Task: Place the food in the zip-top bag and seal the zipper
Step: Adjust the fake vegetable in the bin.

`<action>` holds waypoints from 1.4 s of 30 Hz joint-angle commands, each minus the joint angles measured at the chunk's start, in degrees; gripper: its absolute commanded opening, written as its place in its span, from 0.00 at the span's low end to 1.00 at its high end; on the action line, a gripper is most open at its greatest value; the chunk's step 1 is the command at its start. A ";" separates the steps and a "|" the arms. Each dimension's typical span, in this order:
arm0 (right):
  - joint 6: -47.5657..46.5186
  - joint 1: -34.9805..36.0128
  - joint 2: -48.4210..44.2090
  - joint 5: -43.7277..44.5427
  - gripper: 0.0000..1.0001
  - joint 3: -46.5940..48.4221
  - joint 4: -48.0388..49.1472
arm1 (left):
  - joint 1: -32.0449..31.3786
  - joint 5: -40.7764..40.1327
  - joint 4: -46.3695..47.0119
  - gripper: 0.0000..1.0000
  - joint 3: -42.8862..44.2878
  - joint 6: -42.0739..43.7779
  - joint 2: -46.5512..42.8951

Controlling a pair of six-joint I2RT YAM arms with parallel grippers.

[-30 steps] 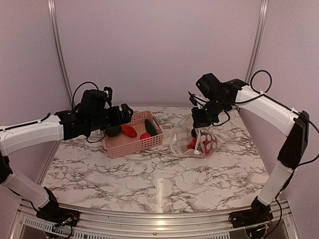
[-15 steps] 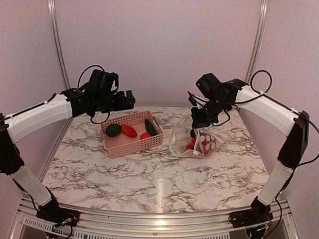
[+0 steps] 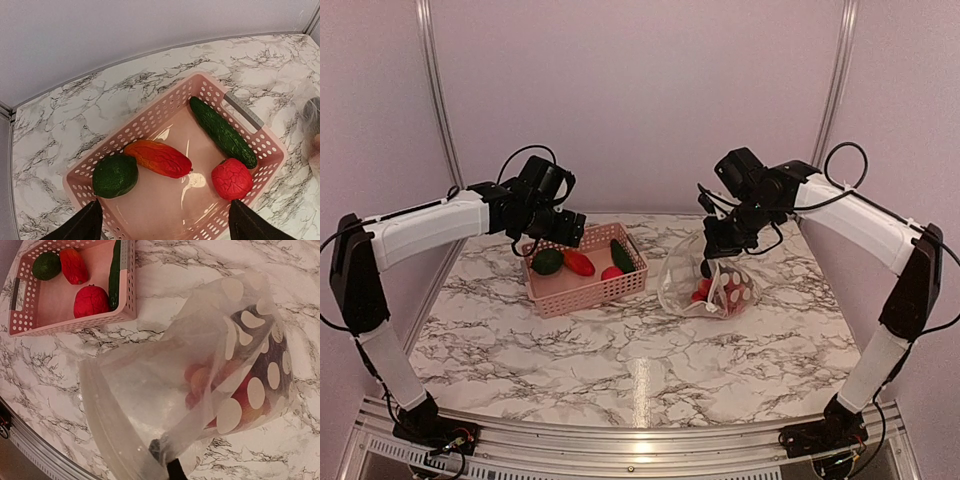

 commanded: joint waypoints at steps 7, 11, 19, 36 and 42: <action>0.42 0.56 -3.12 -1.24 0.00 -0.94 1.07 | 5.26 3.64 -10.03 0.87 7.94 5.47 11.63; 1.20 0.54 -3.36 -1.84 0.00 -1.67 1.37 | 6.02 3.85 -9.91 0.87 9.09 5.18 14.16; 1.72 0.55 -4.80 -1.52 0.00 -3.13 1.45 | 6.85 -0.25 -10.74 0.91 10.97 3.99 18.49; 2.42 0.53 -5.01 -3.09 0.00 -4.59 1.98 | 10.01 -0.78 -6.38 0.94 11.66 9.34 24.34; 2.58 0.55 -5.14 -3.36 0.00 -5.14 2.20 | 9.95 6.83 -4.29 0.93 8.96 8.84 23.79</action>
